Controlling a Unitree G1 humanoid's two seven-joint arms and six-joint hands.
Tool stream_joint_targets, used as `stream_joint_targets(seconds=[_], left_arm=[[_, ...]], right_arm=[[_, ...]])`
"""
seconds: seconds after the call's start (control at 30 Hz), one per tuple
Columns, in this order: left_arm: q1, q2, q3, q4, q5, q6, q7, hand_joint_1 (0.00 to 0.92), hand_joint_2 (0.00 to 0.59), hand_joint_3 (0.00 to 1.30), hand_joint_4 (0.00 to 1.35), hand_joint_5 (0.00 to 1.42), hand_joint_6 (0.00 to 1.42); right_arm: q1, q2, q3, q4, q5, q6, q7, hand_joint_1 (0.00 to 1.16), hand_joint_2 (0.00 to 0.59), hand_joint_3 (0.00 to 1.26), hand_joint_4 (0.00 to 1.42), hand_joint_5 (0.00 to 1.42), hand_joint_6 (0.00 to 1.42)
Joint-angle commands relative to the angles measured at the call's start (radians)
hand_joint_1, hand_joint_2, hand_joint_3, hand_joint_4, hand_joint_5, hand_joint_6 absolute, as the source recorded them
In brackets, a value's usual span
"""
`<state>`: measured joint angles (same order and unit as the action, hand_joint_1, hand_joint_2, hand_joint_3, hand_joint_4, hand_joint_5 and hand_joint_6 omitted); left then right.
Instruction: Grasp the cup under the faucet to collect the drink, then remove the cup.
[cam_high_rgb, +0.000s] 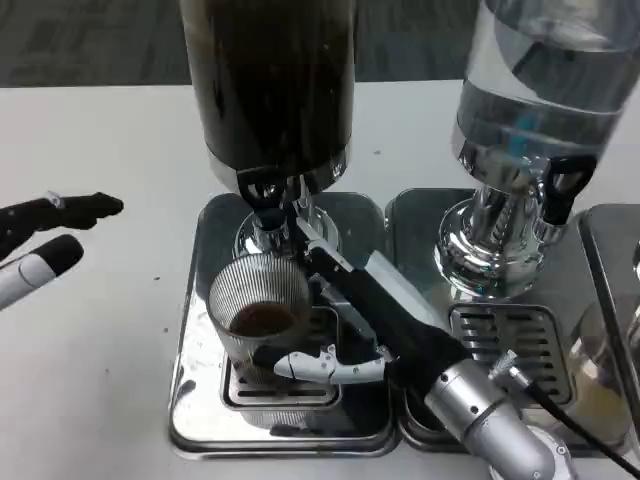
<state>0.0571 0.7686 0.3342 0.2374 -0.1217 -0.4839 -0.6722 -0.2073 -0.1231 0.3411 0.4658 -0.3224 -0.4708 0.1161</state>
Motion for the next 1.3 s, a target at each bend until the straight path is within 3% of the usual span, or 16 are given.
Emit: stream_joint_targets(seconds=[0.03,0.17,0.27,0.47,1.3], left_arm=[[0.014,0.018,0.007,-0.01,-0.01,-0.008,-0.011,0.0,0.12,0.28,0.19,0.18,0.1],[0.018,0.021,0.009,-0.011,-0.012,-0.006,-0.013,0.0,0.123,0.28,0.19,0.18,0.1],[0.017,0.022,0.008,-0.01,-0.013,-0.005,-0.016,0.0,0.123,0.28,0.19,0.18,0.1],[0.009,0.024,0.003,-0.003,-0.014,-0.005,-0.02,0.0,0.126,0.28,0.19,0.18,0.1],[-0.006,0.023,-0.012,0.0,-0.015,-0.001,-0.04,0.0,0.166,0.29,0.2,0.18,0.11]], right_arm=[[0.007,0.012,0.018,0.014,-0.008,0.015,0.009,0.75,0.165,0.0,0.0,0.08,0.2],[0.018,0.013,0.019,0.003,-0.015,0.008,-0.014,0.75,0.165,0.04,0.02,0.13,0.24],[0.024,0.011,0.022,-0.005,-0.015,0.013,-0.016,0.74,0.173,0.16,0.15,0.23,0.28],[0.034,0.007,0.025,-0.013,-0.007,0.015,-0.02,0.74,0.174,0.27,0.26,0.33,0.34],[0.105,0.01,0.007,-0.078,-0.049,0.026,-0.133,0.73,0.19,0.38,0.43,0.49,0.49]])
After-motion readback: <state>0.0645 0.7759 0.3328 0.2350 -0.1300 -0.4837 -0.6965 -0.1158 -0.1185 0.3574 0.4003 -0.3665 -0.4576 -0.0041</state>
